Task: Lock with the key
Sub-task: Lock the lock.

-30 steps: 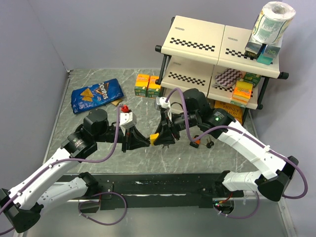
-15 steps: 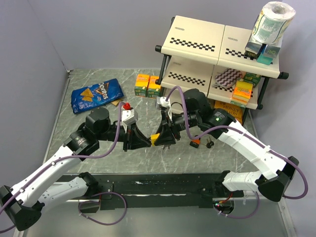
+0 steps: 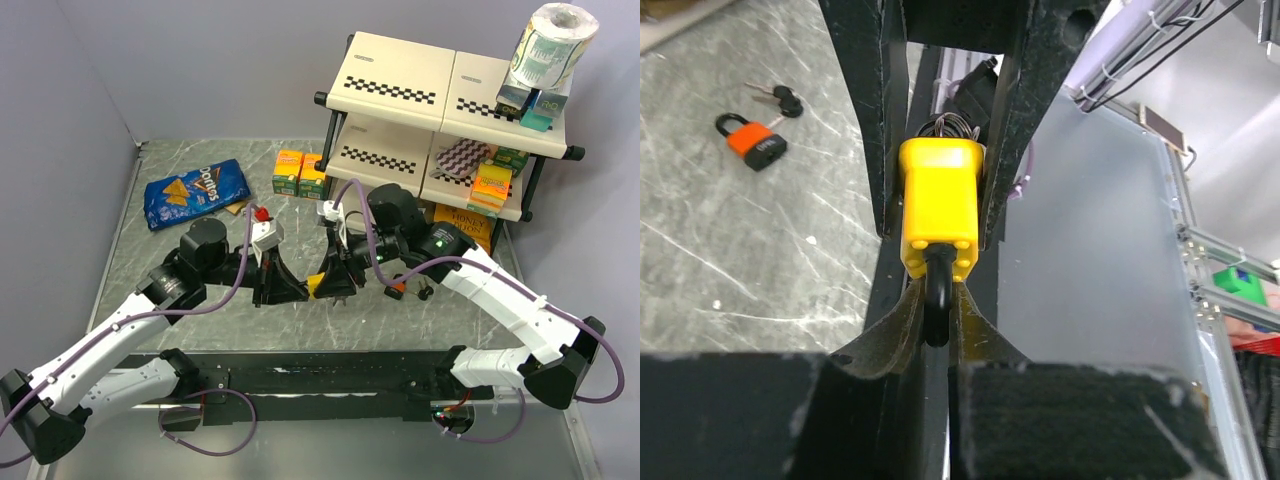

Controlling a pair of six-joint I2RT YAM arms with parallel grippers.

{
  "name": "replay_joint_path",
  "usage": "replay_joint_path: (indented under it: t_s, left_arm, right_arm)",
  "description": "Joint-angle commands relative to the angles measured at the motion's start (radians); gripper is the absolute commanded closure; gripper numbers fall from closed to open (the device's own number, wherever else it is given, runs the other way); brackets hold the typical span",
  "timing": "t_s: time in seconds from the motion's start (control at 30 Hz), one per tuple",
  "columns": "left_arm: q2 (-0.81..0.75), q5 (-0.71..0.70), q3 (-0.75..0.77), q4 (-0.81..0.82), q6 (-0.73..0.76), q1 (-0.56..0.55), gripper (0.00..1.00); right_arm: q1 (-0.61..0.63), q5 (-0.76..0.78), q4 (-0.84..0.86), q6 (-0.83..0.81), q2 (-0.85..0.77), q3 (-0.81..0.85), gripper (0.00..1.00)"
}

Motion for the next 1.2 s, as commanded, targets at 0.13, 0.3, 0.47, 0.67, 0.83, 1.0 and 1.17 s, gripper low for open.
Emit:
replay_joint_path:
  t_s: [0.13, 0.3, 0.47, 0.67, 0.83, 1.0, 1.17]
  left_arm:
    - [0.029, -0.041, 0.026, 0.288, -0.034, -0.036, 0.99]
    - [-0.018, 0.006, 0.015, 0.21, 0.015, 0.005, 0.99]
    - [-0.072, 0.051, -0.006, 0.133, 0.063, 0.079, 0.99]
    - [-0.092, 0.114, 0.013, 0.021, 0.15, 0.149, 0.99]
    - [-0.09, 0.126, 0.038, 0.012, 0.161, 0.163, 0.99]
    - [-0.077, 0.143, 0.073, -0.037, 0.222, 0.163, 0.99]
    - [-0.064, 0.163, 0.076, -0.049, 0.238, 0.163, 0.99]
  right_arm:
    - [0.101, -0.047, 0.318, -0.057, 0.035, 0.026, 1.0]
    - [0.052, -0.053, 0.261, -0.071, 0.003, 0.013, 1.0]
    - [0.006, -0.057, 0.195, -0.104, -0.035, 0.007, 1.0]
    - [-0.031, -0.066, 0.128, -0.13, -0.056, 0.012, 0.64]
    - [-0.057, -0.063, 0.044, -0.152, -0.039, 0.056, 0.35]
    - [-0.096, -0.069, -0.038, -0.195, -0.023, 0.087, 0.41]
    - [-0.099, -0.078, -0.084, -0.225, -0.011, 0.096, 0.48]
